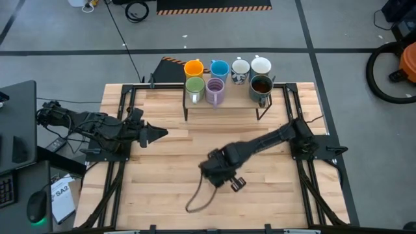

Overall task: Place coffee mugs
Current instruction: Put the purple and white mug on the shelf

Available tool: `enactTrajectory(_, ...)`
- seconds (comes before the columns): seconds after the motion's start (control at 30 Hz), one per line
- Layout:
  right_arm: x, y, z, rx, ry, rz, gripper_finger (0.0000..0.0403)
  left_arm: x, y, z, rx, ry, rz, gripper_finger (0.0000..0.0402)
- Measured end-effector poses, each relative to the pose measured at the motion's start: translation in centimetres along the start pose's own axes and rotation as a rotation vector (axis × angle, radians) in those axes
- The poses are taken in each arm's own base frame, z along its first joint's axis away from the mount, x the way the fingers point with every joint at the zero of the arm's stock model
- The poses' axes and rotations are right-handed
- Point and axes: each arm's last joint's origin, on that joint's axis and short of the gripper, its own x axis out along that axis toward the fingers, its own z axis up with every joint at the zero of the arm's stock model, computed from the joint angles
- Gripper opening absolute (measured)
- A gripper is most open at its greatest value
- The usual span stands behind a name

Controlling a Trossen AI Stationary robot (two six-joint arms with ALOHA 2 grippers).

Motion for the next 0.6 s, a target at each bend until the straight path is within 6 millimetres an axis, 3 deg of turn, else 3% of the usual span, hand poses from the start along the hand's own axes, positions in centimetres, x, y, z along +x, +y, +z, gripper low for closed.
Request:
enactTrajectory(0.33,-4.4,-4.2,-1.9,0.233,0.005,0.037,0.0026,0.0,0.0,0.0,0.000,0.000,0.000,0.0142)
enactTrajectory(0.6,-7.8,-5.4,-4.1,0.298,-0.019,-0.081,0.0023,-0.1,-0.1,-0.1,0.021,0.054,-0.032,0.0142)
